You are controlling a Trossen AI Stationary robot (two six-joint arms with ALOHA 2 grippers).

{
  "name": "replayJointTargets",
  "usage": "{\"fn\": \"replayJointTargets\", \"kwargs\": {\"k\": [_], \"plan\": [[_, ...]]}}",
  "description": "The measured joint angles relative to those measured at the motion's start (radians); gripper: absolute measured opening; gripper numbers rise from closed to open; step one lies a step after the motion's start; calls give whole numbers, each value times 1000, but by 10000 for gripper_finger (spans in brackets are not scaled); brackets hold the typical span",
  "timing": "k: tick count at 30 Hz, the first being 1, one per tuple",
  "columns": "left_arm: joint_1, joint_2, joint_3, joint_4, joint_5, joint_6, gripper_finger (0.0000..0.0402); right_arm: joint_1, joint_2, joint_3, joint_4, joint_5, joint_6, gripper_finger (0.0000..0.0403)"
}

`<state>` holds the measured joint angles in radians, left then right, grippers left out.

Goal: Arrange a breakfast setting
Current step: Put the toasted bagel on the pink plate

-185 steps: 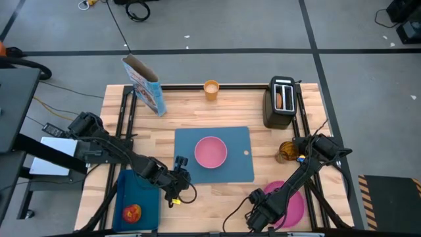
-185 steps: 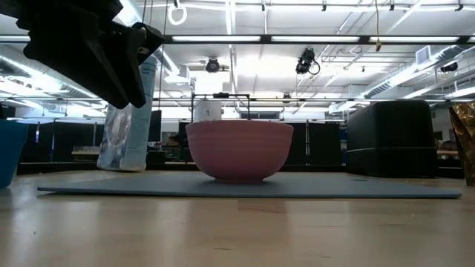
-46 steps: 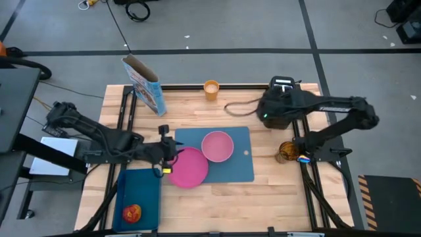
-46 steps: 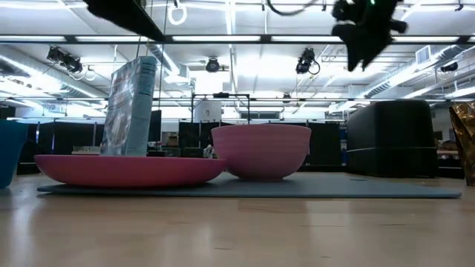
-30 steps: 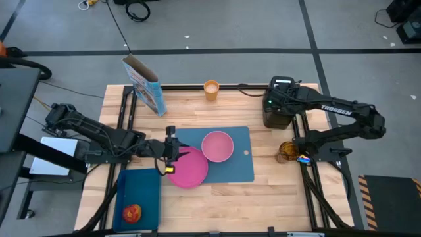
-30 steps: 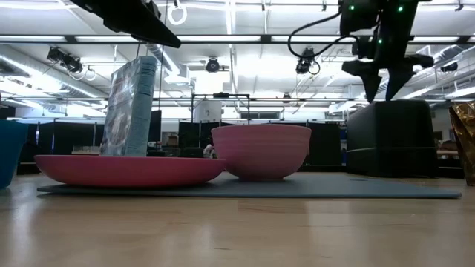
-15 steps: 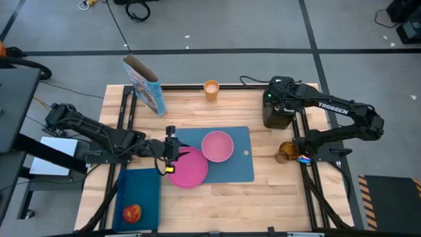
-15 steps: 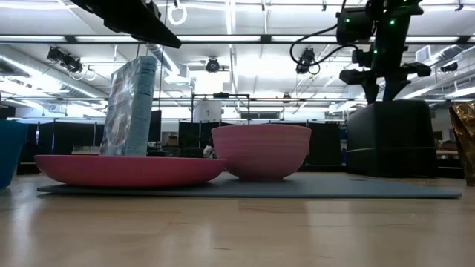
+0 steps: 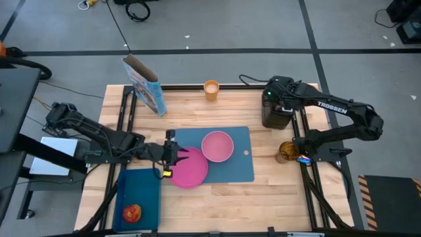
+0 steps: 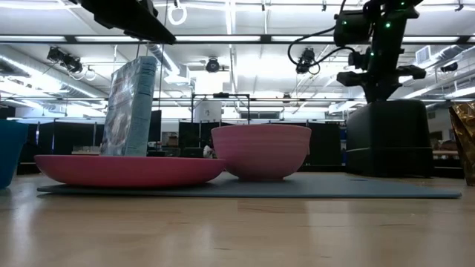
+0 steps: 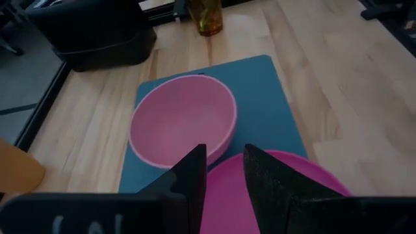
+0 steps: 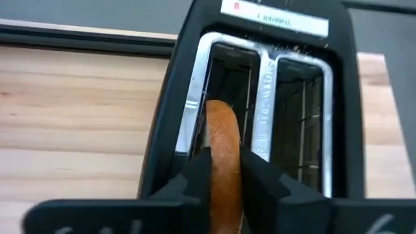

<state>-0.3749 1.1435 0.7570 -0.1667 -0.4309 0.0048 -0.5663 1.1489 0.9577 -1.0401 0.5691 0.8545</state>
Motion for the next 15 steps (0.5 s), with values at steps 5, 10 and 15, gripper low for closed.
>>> {"fn": "replayJointTargets", "kwargs": {"k": [5, 10, 15], "plan": [[-4, 0, 0, -1, 0, 0, 110, 14, -50, 24, -7, 89, -123, 31], [-4, -6, 0, -5, -1, 86, 110, 51, -92, 115, 4, 186, -255, 34], [15, -46, 18, -4, -1, 117, 110, 136, -110, 222, 42, 321, -431, 30]]}}
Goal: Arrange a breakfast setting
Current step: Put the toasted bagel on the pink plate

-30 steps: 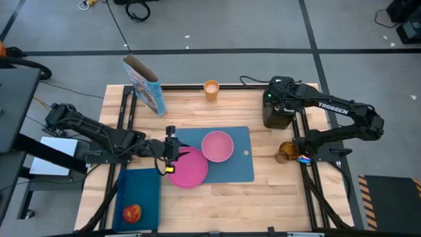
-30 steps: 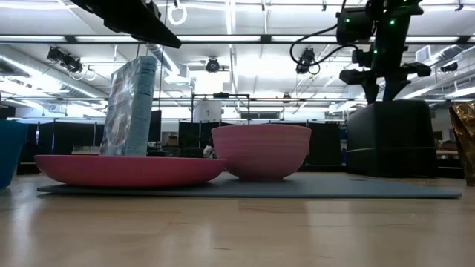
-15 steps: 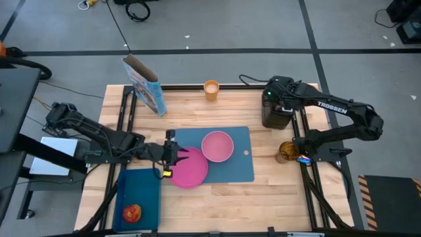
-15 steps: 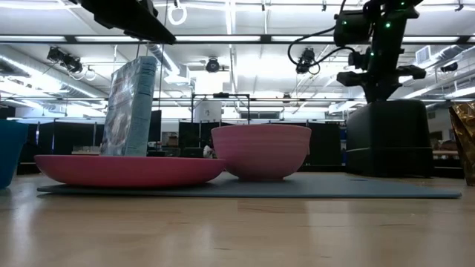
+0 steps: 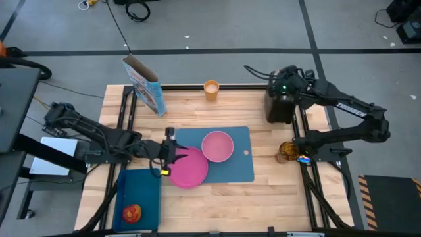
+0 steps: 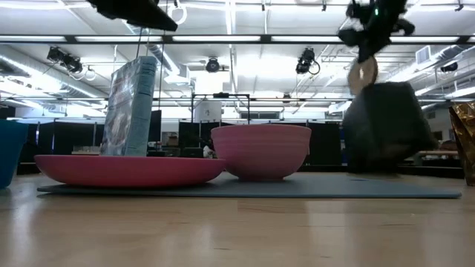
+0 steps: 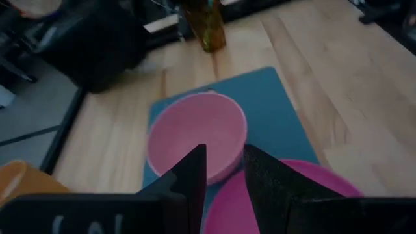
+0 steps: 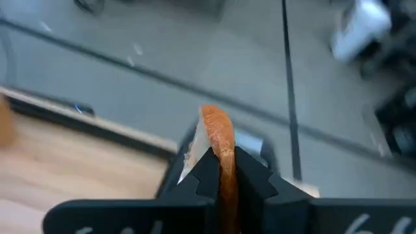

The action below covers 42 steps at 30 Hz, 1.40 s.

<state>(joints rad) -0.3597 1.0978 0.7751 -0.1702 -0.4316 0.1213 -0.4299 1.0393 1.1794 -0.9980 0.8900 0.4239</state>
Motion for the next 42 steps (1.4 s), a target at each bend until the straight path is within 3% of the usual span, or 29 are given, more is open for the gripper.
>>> {"fn": "replayJointTargets", "kwargs": {"k": [3, 27, 34, 42], "plan": [[25, -19, 14, 11, -2, -7, 110, 44, 2, 28, -3, 37, -24, 28], [42, -28, 12, -8, 0, -85, 110, 246, 8, 29, 28, -19, 2, 28], [42, -35, 12, -115, 8, -61, 110, 470, 62, -30, 228, -106, -40, 28], [42, -100, 12, -259, 8, -122, 110, 710, 298, -9, 428, -107, -149, 26]]}}
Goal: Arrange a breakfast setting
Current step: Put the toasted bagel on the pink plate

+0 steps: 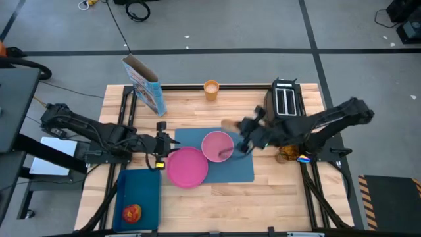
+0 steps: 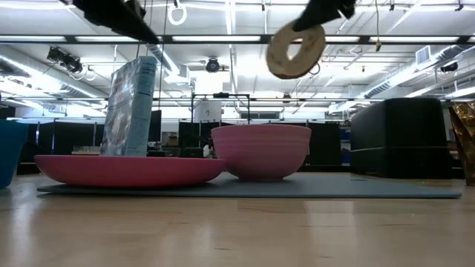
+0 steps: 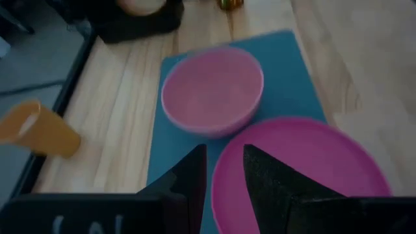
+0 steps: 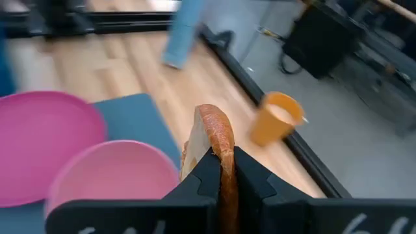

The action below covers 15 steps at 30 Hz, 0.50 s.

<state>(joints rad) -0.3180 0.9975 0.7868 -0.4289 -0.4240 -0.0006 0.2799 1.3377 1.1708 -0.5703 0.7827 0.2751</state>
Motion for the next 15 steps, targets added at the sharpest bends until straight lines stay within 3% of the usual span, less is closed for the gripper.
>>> {"fn": "replayJointTargets", "kwargs": {"k": [6, 15], "plan": [[0, -42, 0, -118, 0, -88, 110, 93, 165, 61, 160, -11, -125, 26], [0, -77, 30, -160, 1, -127, 110, 135, 388, 104, 521, -160, -459, 26]]}}
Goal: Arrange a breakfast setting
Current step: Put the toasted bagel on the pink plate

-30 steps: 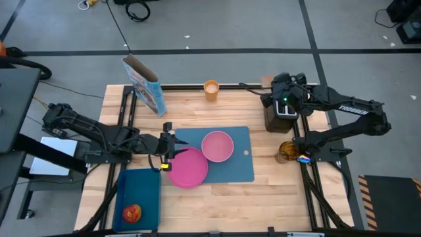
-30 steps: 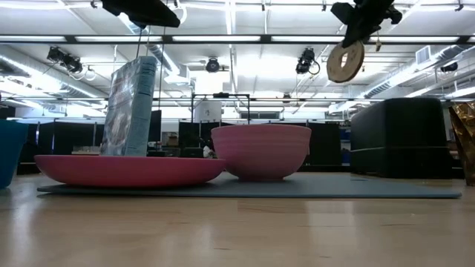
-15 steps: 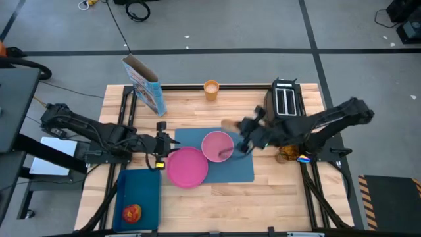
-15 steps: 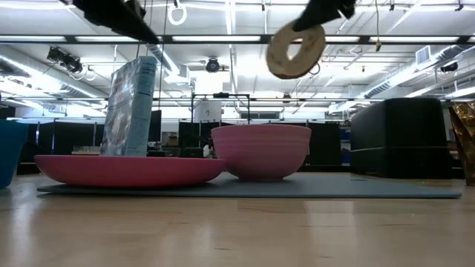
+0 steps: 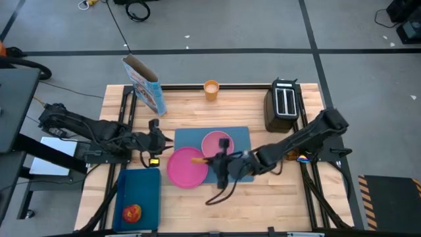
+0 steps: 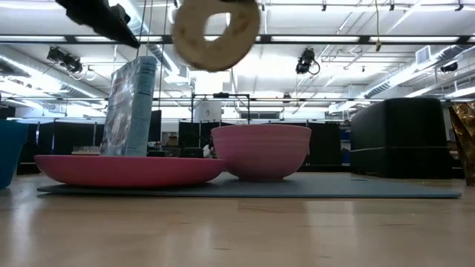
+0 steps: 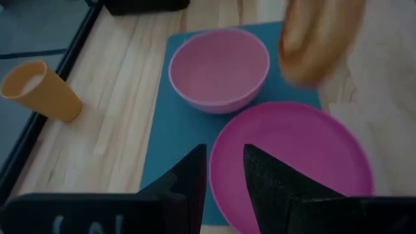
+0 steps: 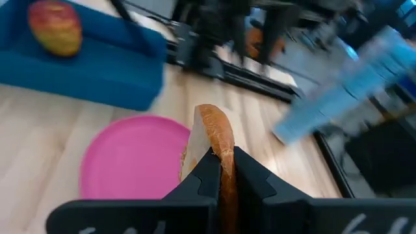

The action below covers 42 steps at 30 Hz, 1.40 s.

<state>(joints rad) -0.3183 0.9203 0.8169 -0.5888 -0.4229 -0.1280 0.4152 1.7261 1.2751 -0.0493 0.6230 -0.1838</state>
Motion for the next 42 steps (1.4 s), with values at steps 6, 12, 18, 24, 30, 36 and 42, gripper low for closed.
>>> {"fn": "replayJointTargets", "kwargs": {"k": [6, 12, 18, 24, 30, 36, 42], "plan": [[0, 0, 60, -13, 0, 7, 110, -2, 146, 0, 241, -7, -203, 26], [0, 0, 65, -16, 0, 8, 110, -18, 292, 0, 429, -4, -322, 26], [0, 0, 65, -15, 0, 9, 110, -40, 412, 0, 625, 7, -443, 26], [0, 0, 65, -16, 2, -1, 110, -50, 490, 0, 707, 9, -491, 28], [0, 0, 65, -17, 2, -7, 110, -50, 514, 0, 708, 2, -468, 43], [0, 0, 66, -16, 2, -10, 110, -51, 514, 0, 704, -4, -397, 72], [0, 0, 66, -16, 2, -18, 110, -46, 514, 0, 671, -22, -270, 107]]}}
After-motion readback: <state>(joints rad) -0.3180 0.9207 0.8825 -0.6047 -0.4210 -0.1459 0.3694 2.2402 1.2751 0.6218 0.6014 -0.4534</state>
